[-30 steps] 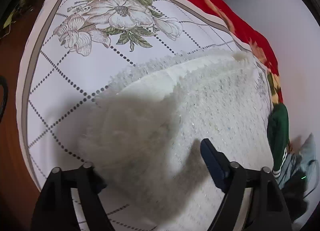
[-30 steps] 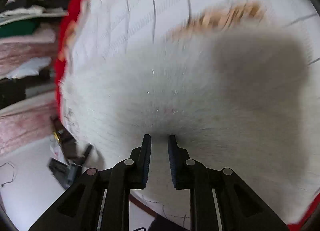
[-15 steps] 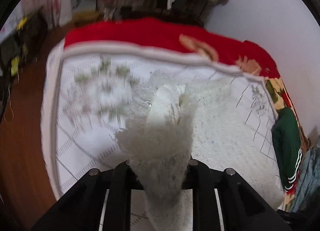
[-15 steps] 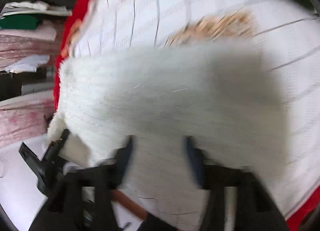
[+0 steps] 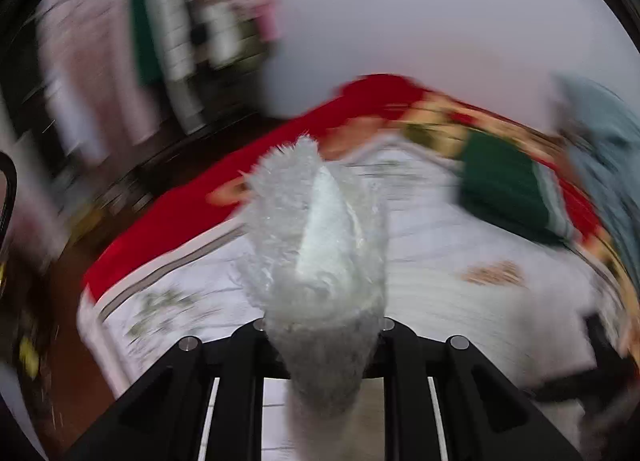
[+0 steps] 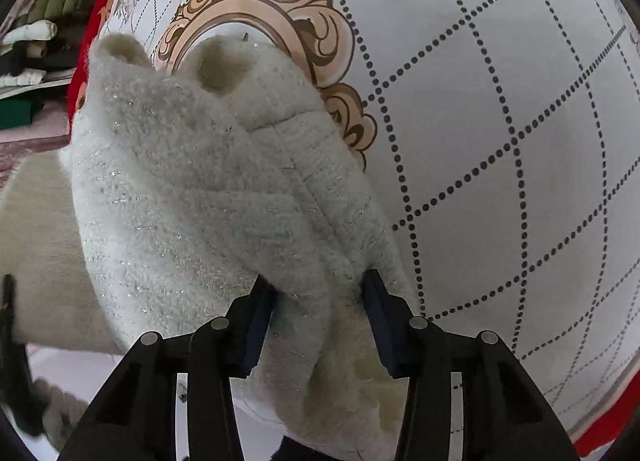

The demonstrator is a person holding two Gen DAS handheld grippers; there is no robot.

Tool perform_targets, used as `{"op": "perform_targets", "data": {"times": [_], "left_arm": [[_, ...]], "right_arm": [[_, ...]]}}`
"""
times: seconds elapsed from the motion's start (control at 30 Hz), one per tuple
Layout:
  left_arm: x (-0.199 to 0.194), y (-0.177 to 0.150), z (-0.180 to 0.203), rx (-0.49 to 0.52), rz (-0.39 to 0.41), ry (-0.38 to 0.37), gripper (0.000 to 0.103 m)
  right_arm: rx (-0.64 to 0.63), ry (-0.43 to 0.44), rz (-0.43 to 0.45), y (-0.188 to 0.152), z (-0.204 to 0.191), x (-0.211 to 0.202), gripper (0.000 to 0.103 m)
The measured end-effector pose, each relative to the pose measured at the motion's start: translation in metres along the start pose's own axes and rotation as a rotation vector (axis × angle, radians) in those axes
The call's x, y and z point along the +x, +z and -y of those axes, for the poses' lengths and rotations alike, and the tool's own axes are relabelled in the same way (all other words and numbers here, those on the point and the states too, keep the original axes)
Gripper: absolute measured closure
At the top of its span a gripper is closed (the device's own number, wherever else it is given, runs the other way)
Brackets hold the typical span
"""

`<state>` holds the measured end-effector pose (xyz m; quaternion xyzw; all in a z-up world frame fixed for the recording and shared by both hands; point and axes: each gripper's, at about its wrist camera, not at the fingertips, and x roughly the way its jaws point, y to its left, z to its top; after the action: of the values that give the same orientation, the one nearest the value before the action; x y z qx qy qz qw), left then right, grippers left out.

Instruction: Fold large clothes

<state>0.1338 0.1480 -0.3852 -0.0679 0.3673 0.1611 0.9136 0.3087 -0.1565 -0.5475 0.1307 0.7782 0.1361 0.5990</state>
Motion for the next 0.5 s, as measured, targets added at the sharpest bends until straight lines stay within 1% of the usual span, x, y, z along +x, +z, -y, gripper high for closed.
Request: {"op": "perform_targets", "data": {"times": [0.03,0.1,0.13,0.17,0.23,0.3,0.33,0.4,0.5], "left_arm": [[-0.005,-0.002,0.021,0.046,0.004,-0.058,0.090],[-0.015,-0.014,0.070,0.153,0.007,-0.182,0.090],[-0.017,-0.018,0.084,0.184,0.002,-0.223,0.090],[-0.021,-0.026,0.105,0.223,-0.005,-0.289,0.090],[-0.024,-0.039,0.129,0.272,-0.022,-0.380,0.090],[-0.021,-0.055,0.150,0.325,-0.061,-0.464,0.090],[-0.018,-0.059,0.156,0.339,-0.076,-0.481,0.090],[-0.006,-0.078,0.167,0.405,-0.113,-0.499,0.090],[0.011,-0.101,0.169,0.476,-0.148,-0.487,0.090]], "right_arm": [[-0.007,0.006,-0.001,0.000,-0.001,0.002,0.056],[-0.017,0.019,-0.005,0.000,0.009,-0.002,0.056],[-0.020,0.023,-0.010,0.001,0.017,-0.005,0.056],[-0.019,0.029,-0.015,0.004,0.026,-0.007,0.056],[-0.008,0.051,-0.029,0.008,0.031,-0.004,0.056],[0.003,0.086,-0.043,0.010,0.041,-0.003,0.056],[0.009,0.110,-0.054,0.010,0.047,-0.002,0.056],[0.019,0.157,-0.073,0.011,0.058,-0.003,0.057],[0.053,0.206,-0.116,0.016,0.077,-0.008,0.057]]}}
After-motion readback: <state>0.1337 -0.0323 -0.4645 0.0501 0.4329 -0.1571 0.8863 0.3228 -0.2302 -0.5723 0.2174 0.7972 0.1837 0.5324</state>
